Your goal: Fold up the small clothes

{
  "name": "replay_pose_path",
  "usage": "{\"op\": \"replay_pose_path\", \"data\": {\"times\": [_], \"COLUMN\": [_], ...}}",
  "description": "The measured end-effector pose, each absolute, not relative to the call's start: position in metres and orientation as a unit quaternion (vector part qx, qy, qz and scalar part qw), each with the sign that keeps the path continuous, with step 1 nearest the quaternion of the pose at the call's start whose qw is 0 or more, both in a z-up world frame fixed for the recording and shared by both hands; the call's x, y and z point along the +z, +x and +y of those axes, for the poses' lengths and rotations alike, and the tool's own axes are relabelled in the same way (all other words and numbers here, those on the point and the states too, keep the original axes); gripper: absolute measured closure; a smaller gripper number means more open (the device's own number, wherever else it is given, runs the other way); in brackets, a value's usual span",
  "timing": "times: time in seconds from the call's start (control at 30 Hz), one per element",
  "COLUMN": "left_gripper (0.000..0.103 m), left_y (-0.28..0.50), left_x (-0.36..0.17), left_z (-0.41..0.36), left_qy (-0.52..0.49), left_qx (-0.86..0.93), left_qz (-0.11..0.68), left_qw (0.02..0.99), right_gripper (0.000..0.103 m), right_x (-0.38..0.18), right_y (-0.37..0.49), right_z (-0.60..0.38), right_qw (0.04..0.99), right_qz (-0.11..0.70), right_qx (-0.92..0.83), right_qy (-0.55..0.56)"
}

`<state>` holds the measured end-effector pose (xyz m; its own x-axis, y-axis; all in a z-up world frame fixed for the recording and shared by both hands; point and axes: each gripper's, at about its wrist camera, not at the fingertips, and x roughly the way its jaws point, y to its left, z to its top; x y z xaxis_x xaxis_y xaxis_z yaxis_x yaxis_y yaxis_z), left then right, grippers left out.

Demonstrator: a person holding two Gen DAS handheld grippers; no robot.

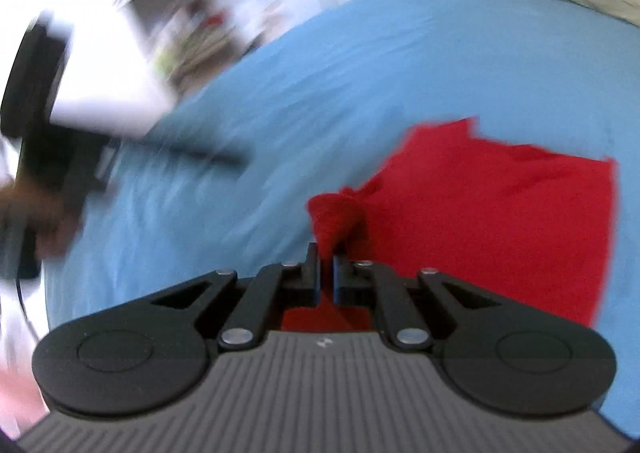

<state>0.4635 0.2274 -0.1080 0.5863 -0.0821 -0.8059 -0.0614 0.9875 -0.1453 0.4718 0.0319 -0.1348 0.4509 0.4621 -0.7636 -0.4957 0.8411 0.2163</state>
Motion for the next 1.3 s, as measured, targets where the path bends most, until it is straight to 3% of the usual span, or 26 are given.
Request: {"op": "replay_pose_path", "data": {"times": [0.2,0.23,0.27,0.33,0.37,0.5,0.63,0.8,0.97,1.07,1.17,1.3], "left_gripper": [0.006,0.006,0.006,0.006,0.006,0.006,0.007,0.006,0.005,0.005,0.013,0.007], "left_y": [0.463,0.462,0.461,0.458,0.457,0.451,0.448,0.444,0.430,0.428,0.430,0.444], "left_x": [-0.113,-0.114,-0.115,-0.118,-0.119,-0.126,-0.150,-0.179,-0.195,-0.191,-0.170,-0.126], "left_z": [0.221,0.217,0.215,0.205,0.200,0.170,0.148,0.158,0.173,0.170,0.164,0.152], "left_qy": [-0.073,-0.071,-0.069,-0.067,-0.065,-0.042,-0.014,0.008,0.009,0.023,0.012,0.002], "left_qx": [-0.013,-0.017,-0.022,-0.038,-0.048,-0.092,-0.095,-0.048,-0.057,-0.054,-0.054,-0.083], "left_qz": [0.463,0.466,0.468,0.472,0.475,0.486,0.509,0.528,0.530,0.534,0.537,0.493], "left_qw": [0.883,0.882,0.881,0.878,0.876,0.868,0.856,0.848,0.846,0.844,0.842,0.866], "right_gripper": [0.076,0.068,0.051,0.028,0.025,0.024,0.011,0.012,0.012,0.012,0.013,0.011], "right_x": [-0.193,-0.193,-0.190,-0.178,-0.172,-0.152,-0.155,-0.187,-0.212,-0.205,-0.197,-0.166], "right_y": [0.452,0.449,0.449,0.438,0.432,0.422,0.424,0.432,0.416,0.418,0.423,0.430], "right_z": [0.076,0.075,0.072,0.061,0.055,0.019,-0.034,-0.078,-0.102,-0.105,-0.114,-0.142], "right_qw": [0.837,0.843,0.843,0.851,0.856,0.876,0.897,0.876,0.859,0.851,0.841,0.847], "right_qz": [0.463,0.458,0.459,0.444,0.436,0.427,0.429,0.480,0.505,0.517,0.530,0.519], "right_qx": [0.271,0.265,0.268,0.272,0.270,0.214,0.093,0.050,0.081,0.090,0.099,0.107], "right_qy": [-0.103,-0.097,-0.088,-0.069,-0.066,-0.070,-0.048,0.015,-0.019,-0.025,-0.032,0.027]}}
